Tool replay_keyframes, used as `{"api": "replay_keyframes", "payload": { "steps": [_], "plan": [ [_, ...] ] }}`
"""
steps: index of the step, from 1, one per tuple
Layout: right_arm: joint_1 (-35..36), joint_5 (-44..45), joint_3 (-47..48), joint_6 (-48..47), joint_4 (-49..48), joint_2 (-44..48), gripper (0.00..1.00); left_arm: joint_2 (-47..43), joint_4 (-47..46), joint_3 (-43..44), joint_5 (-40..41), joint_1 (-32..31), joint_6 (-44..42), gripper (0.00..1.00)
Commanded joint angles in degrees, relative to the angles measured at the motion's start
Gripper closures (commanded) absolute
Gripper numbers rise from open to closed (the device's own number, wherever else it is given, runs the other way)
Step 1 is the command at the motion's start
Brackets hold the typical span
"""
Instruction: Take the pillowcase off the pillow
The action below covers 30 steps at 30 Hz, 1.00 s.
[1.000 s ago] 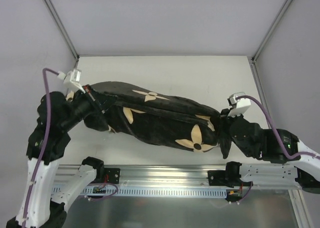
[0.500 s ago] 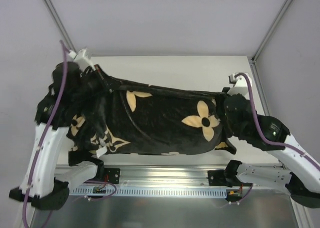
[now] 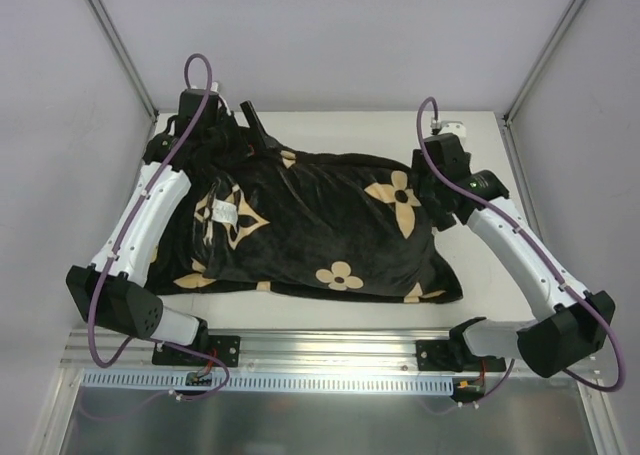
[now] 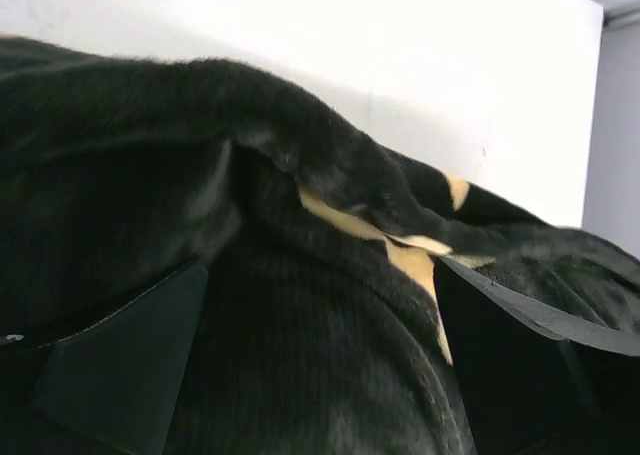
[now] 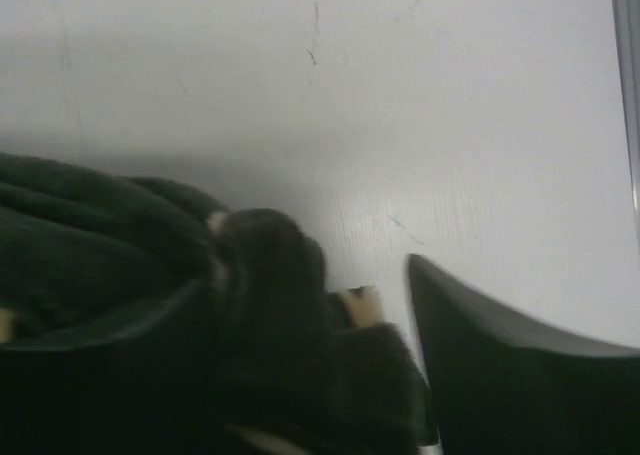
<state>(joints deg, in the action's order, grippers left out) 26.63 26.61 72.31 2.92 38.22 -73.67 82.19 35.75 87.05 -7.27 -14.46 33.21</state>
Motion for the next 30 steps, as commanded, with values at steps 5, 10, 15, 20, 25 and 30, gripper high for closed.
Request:
{"api": "replay_keyframes", "payload": {
  "steps": [5, 10, 15, 20, 25, 30],
  "plan": [
    [0.8, -3.1, 0.4, 0.5, 3.0, 12.5, 0.02, -14.0, 0.4, -8.7, 12.2, 5.2, -2.6, 0.01],
    [2.6, -3.6, 0.6, 1.0, 4.8, 13.7, 0.0, -16.5, 0.6, -16.0, 12.3, 10.7, -1.8, 0.01],
    [7.3, -4.5, -4.1, 4.0, 3.1, 10.9, 0.0, -15.1, 0.5, -21.2, 11.9, 10.9, -0.7, 0.01],
    [16.1, -3.0, -8.1, 5.5, 0.4, 7.9, 0.01, -12.8, 0.5, -24.3, 10.0, 10.8, -1.5, 0.01],
    [17.3, -1.5, -11.1, 9.3, -1.6, 3.5, 0.01, -8.2, -3.9, -28.9, 2.8, 9.5, 2.5, 0.05],
    [16.0, -0.3, -13.2, 7.9, -5.4, 1.1, 0.15, -4.2, -7.6, -30.2, 0.7, 1.3, 5.5, 0.08]
  ]
}}
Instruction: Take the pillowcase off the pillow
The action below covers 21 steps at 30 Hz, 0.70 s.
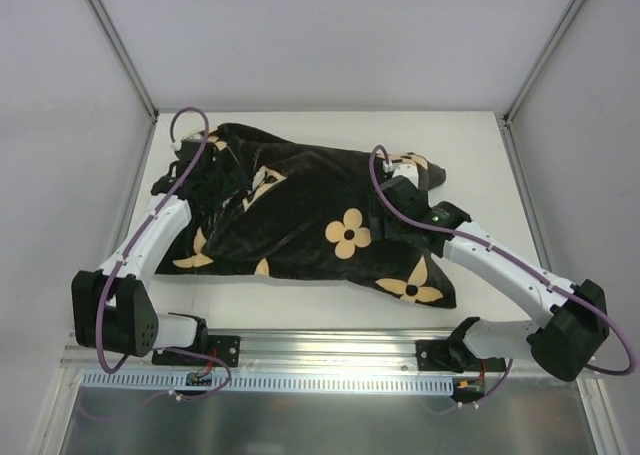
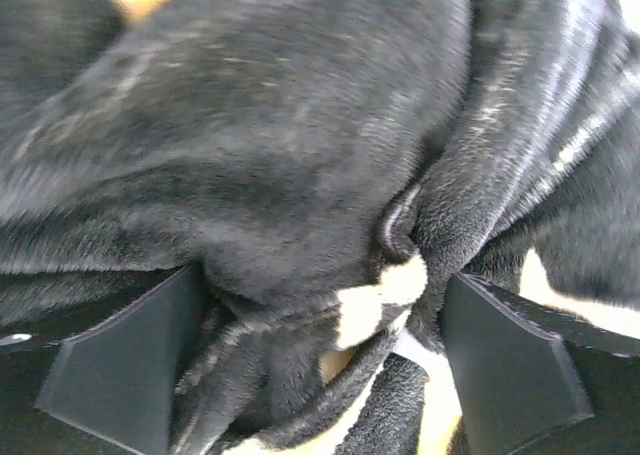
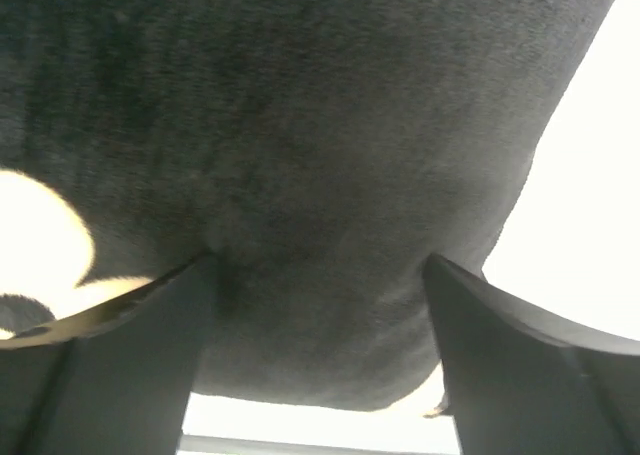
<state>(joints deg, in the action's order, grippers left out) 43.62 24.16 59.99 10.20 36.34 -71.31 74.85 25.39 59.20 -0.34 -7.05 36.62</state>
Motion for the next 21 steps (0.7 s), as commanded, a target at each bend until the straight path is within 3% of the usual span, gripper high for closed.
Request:
{"api": "replay_keyframes", "payload": {
  "steps": [1, 2, 4, 5, 6, 13, 15, 16, 18, 19, 21],
  "plan": [
    [-3.9, 1.6, -1.5, 0.3, -4.1, -2.2, 0.2, 3.7, 2.0, -1.4, -6.1, -8.0, 2.1, 0.05],
    [-6.1, 0.6, -2.2, 0.5, -4.4, -3.0, 0.28, 4.4, 1.9, -0.4, -5.9, -9.9, 1.9, 0.03],
    [-11.9, -0.2, -4.8, 1.7, -4.3, -4.6, 0.64, 6.9, 1.9, 2.6, -7.0, -14.5, 0.2, 0.02],
    [-13.1, -0.3, -5.8, 2.2, -4.2, -4.1, 0.98, 7.6, 1.9, 3.5, -8.1, -15.6, -0.7, 0.02],
    [-14.7, 0.3, -6.9, 3.2, -3.7, -1.7, 0.99, 8.7, 1.9, 4.9, -9.9, -16.5, -1.5, 0.03],
    [-19.9, 9.5, -11.4, 6.6, 1.1, 16.4, 0.99, 6.0, 1.9, 6.9, -21.0, -21.4, -8.9, 0.05],
    [-24.6, 7.2, -10.7, 4.1, 1.6, 18.0, 0.89, 1.0, 1.9, 4.5, -19.5, -21.7, -8.8, 0.05],
    [-26.4, 5.6, -10.1, 3.1, 1.6, 18.2, 0.75, -1.1, 2.0, 3.6, -16.0, -21.5, -8.2, 0.06],
    [-29.5, 0.7, -9.3, 0.9, 1.7, 18.0, 0.62, -7.0, 2.2, 0.4, -14.1, -20.8, -7.6, 0.08],
    [-29.4, -0.9, -8.2, 0.6, 2.0, 18.1, 0.48, -10.4, 2.1, -0.5, -13.0, -20.2, -7.1, 0.08],
    [-28.1, -5.2, -7.1, 0.8, 1.8, 18.5, 0.42, -13.0, 2.1, -2.6, -12.2, -19.5, -6.4, 0.11]
  ]
}}
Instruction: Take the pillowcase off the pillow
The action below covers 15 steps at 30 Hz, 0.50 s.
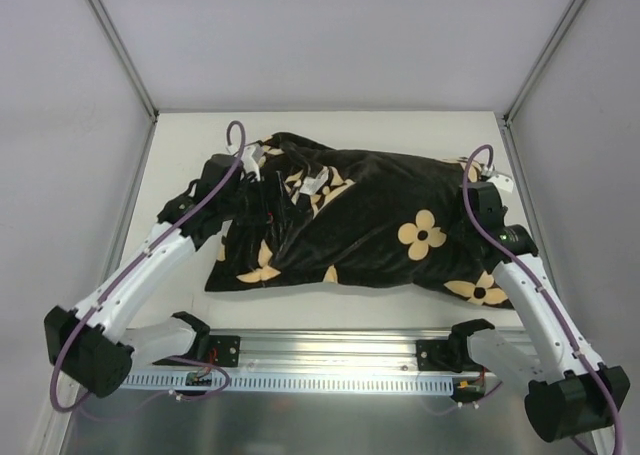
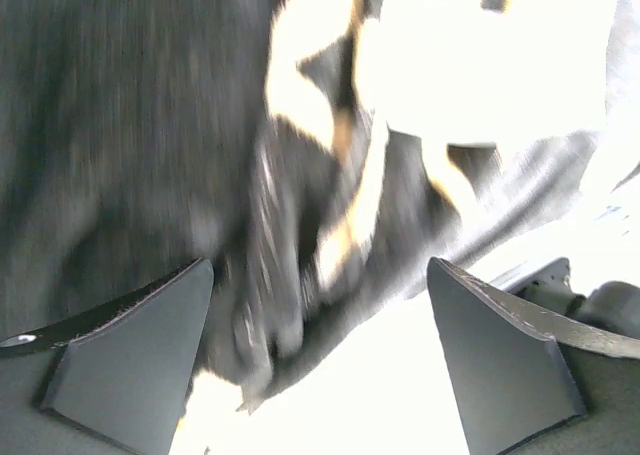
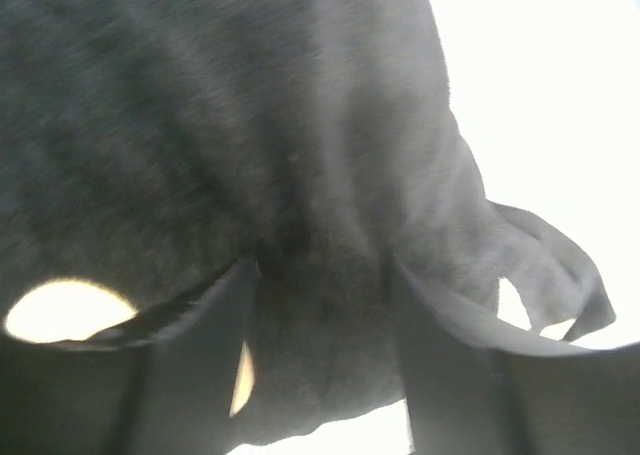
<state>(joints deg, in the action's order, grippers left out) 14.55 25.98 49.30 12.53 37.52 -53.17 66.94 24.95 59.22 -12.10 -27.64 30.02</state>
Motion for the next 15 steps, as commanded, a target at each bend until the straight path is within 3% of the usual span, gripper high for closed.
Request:
{"api": "replay_keyframes", "payload": {
  "steps": [1, 5, 8, 13, 15],
  "plan": [
    [2.8, -6.6, 4.3, -0.9, 0.7, 0.6, 0.38, -6.2, 2.6, -3.1, 0.1, 1.3, 0.5, 0.13],
    [18.4, -0.4, 9.7, 2.7, 2.0, 0.2, 0.2, -6.6, 2.6, -4.9, 1.6, 1.4, 1.4, 0.14],
    [28.1, 5.5, 14.8, 4.7, 1.6, -2.8, 0.15, -3.8, 2.6, -5.3, 4.3, 1.4, 2.2, 0.16],
    [37.9, 7.2, 21.3, 5.5, 0.1, -12.7, 0.14, 1.6, 1.6, -2.1, 4.0, 1.4, 2.8, 0.21],
    [42.0, 7.5, 26.0, 5.5, -0.2, -18.9, 0.14, 3.4, 1.0, -1.3, 3.9, 1.4, 2.9, 0.28]
  ]
}}
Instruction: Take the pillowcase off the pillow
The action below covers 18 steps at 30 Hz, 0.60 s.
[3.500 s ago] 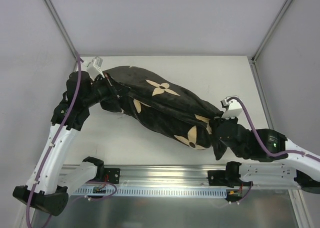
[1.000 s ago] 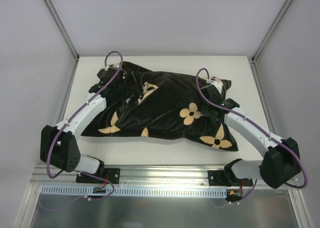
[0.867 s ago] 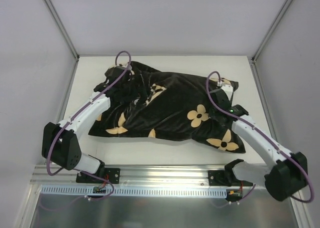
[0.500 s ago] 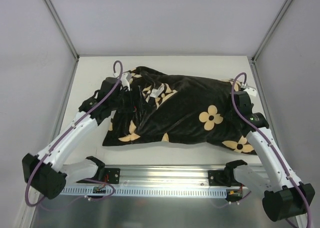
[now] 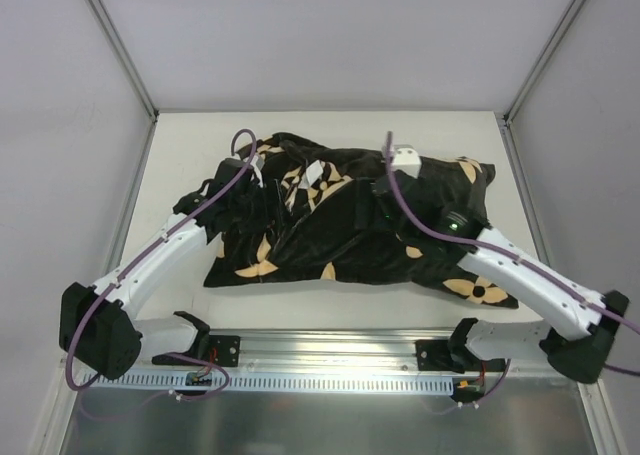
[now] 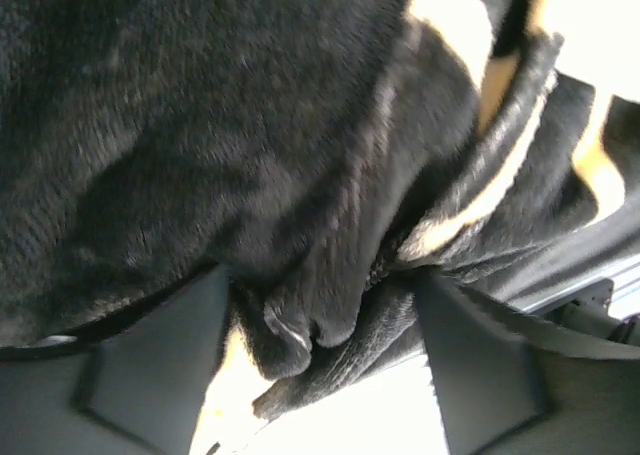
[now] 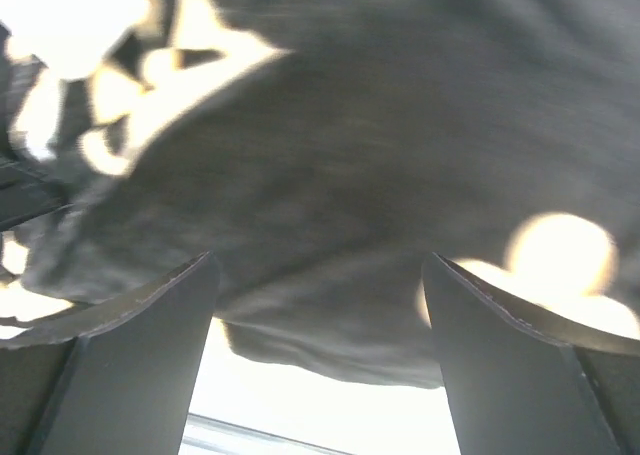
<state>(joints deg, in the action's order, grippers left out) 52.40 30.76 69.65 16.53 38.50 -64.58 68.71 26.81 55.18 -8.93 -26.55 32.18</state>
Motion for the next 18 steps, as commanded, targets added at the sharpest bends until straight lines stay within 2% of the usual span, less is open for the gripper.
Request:
{"api": "replay_keyframes", "payload": {
  "steps": [1, 2, 3, 6, 8, 14, 17, 18],
  "plan": [
    [5.3, 2.5, 7.2, 1.2, -1.5, -9.5, 0.14, 2.1, -0.9, 2.7, 1.3, 0.4, 0.8, 0.36],
    [6.8, 2.2, 8.7, 0.9, -1.5, -11.4, 0.13, 2.7, -0.9, 2.4, 1.5, 0.3, 0.9, 0.46],
    [7.3, 1.0, 10.1, 0.9, -1.6, -13.4, 0.13, 2.8, -0.9, 2.0, 1.8, 0.4, 1.3, 0.65],
    [7.9, -1.5, 15.1, 1.0, -2.8, -20.7, 0.14, 1.0, -0.9, -0.4, 3.0, 0.5, 2.2, 0.86],
    [8.1, -3.2, 16.8, 1.1, -4.0, -22.9, 0.14, -1.6, -0.9, -2.4, 2.8, 0.8, 2.9, 0.93],
    [8.1, -3.9, 24.6, 4.0, -3.0, -33.4, 0.17, -6.9, -1.0, -5.4, 0.9, 1.1, 4.0, 0.93],
    [7.3, -2.7, 25.4, 5.7, -3.3, -36.5, 0.26, -9.9, -1.1, -6.6, 0.5, 1.0, 3.8, 0.92],
    [6.6, -3.1, 25.3, 6.6, -3.6, -37.0, 0.37, -11.6, -1.0, -6.8, 0.4, 1.0, 3.6, 0.92]
  ]
}}
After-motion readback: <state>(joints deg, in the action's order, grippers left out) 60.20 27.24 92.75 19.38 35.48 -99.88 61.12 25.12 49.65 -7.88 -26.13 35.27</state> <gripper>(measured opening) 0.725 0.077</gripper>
